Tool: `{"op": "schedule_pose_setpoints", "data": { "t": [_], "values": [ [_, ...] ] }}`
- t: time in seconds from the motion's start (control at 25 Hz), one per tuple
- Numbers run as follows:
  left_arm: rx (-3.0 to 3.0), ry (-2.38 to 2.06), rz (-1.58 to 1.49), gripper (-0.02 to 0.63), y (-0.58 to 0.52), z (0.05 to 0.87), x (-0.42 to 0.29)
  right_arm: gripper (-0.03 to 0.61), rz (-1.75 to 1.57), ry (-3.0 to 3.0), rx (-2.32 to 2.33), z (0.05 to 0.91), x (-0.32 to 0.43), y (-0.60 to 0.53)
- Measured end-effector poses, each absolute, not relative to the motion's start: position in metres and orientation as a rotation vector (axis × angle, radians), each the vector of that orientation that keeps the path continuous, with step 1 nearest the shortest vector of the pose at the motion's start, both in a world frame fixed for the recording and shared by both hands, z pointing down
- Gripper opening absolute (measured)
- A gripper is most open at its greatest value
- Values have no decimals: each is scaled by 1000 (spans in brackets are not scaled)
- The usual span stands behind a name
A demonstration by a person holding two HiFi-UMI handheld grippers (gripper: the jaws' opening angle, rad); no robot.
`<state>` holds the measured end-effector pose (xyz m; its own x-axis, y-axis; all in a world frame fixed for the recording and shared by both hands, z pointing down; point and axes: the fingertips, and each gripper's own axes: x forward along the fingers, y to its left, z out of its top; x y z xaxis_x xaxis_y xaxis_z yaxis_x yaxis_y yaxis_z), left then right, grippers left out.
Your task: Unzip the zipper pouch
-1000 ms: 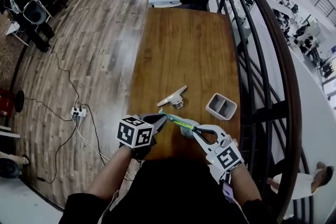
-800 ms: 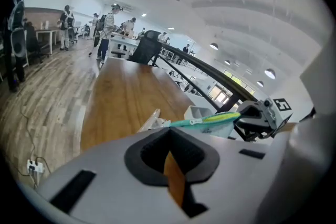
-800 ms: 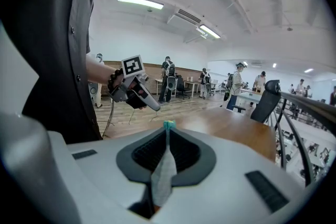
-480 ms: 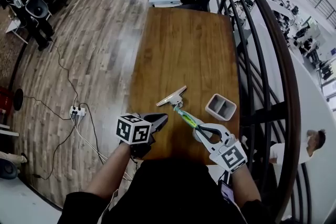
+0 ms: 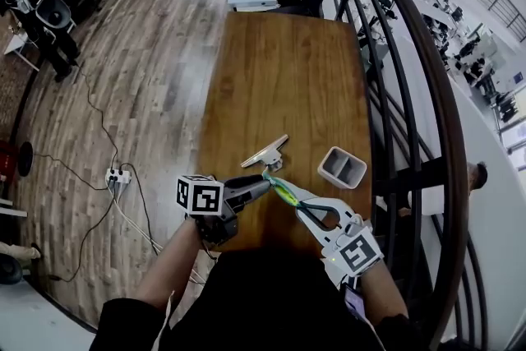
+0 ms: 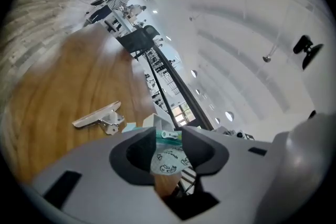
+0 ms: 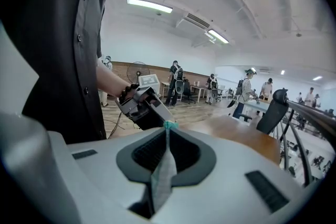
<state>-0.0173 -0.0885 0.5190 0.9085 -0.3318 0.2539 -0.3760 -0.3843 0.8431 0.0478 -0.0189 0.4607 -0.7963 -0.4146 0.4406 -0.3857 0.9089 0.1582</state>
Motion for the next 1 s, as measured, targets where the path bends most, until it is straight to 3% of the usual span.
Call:
{"op": "schedule_pose_setpoints", "data": {
  "t": [0.44, 0.52, 0.6, 0.68, 1.0],
  "values": [
    [1907, -354, 51, 167, -81, 529, 1, 18, -100, -2559, 521, 468, 46, -13],
    [1920, -348, 70, 148, -79, 528, 3, 18, -117, -2545, 505, 469, 44, -11],
    [1945, -377, 92, 69, -80, 531, 1, 20, -117, -2542, 505, 471, 44, -10],
    [1956, -375, 86, 30, -79, 530, -2, 20, -118, -2521, 509, 474, 46, -8],
    [1979, -350, 148, 28, -73, 538, 1, 20, -145, -2474, 466, 489, 43, -1]
  ]
}}
